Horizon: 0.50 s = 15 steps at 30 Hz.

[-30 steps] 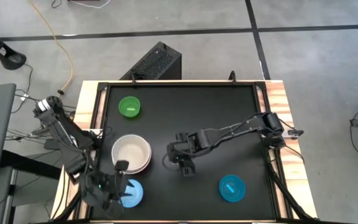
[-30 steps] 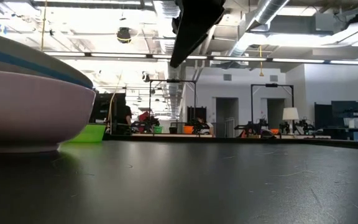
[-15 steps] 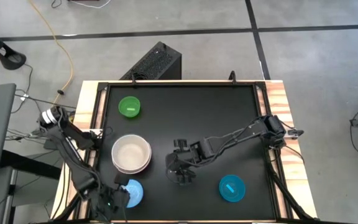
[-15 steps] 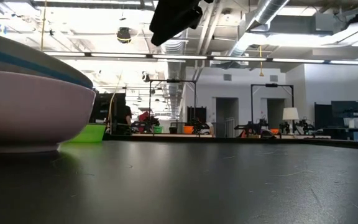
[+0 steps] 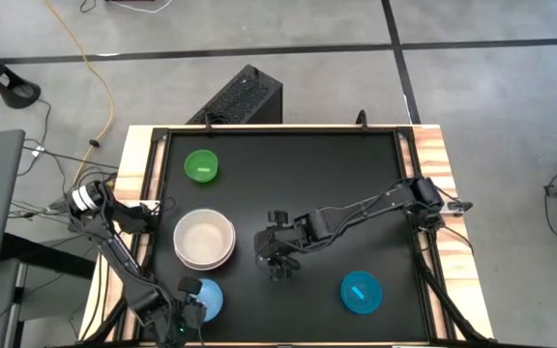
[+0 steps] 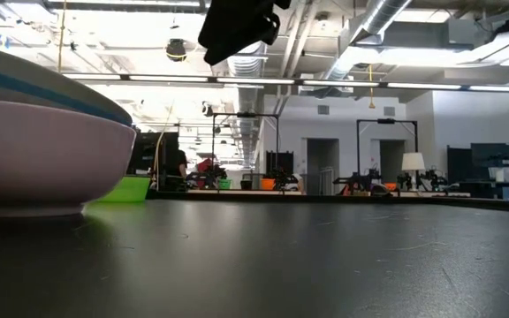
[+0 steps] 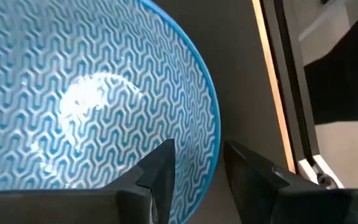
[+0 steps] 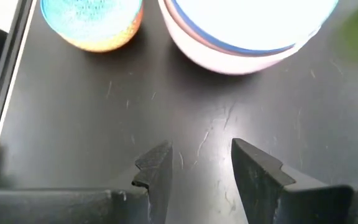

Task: Nest bowls inside each other
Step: Stack the blue patterned on top of the gray bowl

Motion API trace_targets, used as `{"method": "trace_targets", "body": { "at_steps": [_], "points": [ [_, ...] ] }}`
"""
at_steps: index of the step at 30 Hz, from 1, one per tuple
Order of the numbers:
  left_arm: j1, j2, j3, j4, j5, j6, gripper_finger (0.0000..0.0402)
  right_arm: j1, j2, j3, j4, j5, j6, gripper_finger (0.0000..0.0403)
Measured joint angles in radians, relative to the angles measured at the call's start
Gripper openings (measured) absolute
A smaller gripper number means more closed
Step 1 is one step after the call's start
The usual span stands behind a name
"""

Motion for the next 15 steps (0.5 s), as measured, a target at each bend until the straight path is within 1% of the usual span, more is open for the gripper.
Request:
{"method": "trace_targets", "body": {
  "at_steps": [3, 5, 7, 10, 11, 15],
  "points": [
    [0.001, 0.006, 0.000, 0.000, 0.004, -0.022, 0.0120, 0.001, 0.000, 0.000, 0.026, 0.000, 0.020, 0.0178],
    [0.001, 0.006, 0.000, 0.001, 0.002, -0.026, 0.0104, 0.001, 0.000, 0.000, 0.032, 0.000, 0.046, 0.0178],
    [0.001, 0.007, 0.000, -0.003, -0.001, -0.032, 0.0078, 0.001, 0.000, 0.000, 0.030, 0.000, 0.057, 0.0178],
    [0.004, 0.007, 0.000, 0.001, -0.012, -0.032, 0.0026, 0.005, 0.000, 0.000, 0.030, 0.000, 0.060, 0.0178],
    [0.007, 0.005, 0.002, -0.001, -0.019, -0.036, 0.0015, 0.007, 0.000, 0.000, 0.030, 0.000, 0.060, 0.0178],
    [0.014, 0.003, 0.003, 0.000, -0.030, -0.065, 0.0011, 0.010, 0.000, 0.000, 0.029, 0.000, 0.060, 0.0178]
  ]
}}
